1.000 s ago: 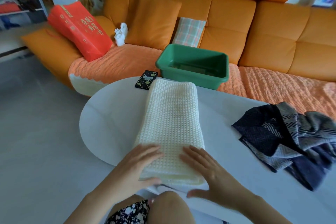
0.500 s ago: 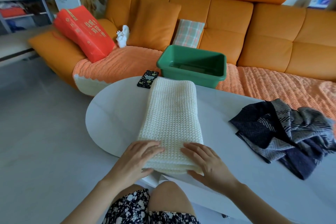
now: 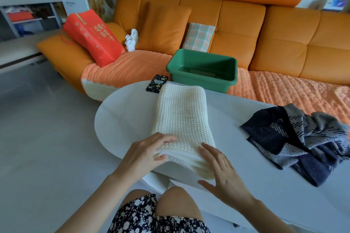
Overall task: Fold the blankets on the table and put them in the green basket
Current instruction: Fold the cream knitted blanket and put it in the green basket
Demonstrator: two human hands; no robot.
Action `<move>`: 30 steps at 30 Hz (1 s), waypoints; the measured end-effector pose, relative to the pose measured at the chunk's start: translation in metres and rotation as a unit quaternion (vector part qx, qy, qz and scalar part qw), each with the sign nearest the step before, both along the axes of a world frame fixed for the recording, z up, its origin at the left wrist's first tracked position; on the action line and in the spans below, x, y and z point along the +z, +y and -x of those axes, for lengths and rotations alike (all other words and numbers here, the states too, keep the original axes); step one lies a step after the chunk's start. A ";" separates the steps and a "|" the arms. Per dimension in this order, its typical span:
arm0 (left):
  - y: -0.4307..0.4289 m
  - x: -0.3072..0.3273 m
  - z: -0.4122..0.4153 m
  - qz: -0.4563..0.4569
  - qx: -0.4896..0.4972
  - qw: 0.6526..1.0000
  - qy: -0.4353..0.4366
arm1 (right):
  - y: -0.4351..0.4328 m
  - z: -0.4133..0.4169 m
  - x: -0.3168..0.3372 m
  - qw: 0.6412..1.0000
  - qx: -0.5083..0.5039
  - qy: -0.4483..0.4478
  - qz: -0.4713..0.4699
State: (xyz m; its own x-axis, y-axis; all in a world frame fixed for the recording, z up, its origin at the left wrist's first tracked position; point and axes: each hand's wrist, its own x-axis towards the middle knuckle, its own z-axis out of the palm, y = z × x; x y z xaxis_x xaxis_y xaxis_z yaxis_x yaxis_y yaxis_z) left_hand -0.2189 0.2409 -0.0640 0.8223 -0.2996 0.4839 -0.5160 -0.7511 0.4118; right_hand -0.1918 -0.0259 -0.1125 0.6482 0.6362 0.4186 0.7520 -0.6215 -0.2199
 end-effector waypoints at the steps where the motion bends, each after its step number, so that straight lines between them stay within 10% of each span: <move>1: 0.000 0.007 -0.001 0.016 0.009 1.000 -0.008 | 0.002 -0.001 0.002 1.000 -0.003 -0.010 -0.021; 30: 0.013 0.018 -0.029 0.051 0.107 0.993 -0.012 | 0.023 -0.076 0.087 0.970 -0.020 0.146 -0.193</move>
State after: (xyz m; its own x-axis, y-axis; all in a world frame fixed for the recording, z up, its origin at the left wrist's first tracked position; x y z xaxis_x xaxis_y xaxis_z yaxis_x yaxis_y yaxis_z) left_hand -0.1901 0.2542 -0.0464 0.8501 -0.0687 0.5222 -0.3598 -0.7997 0.4806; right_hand -0.1160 -0.0025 -0.0251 0.7953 0.4404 0.4165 0.6004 -0.4773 -0.6417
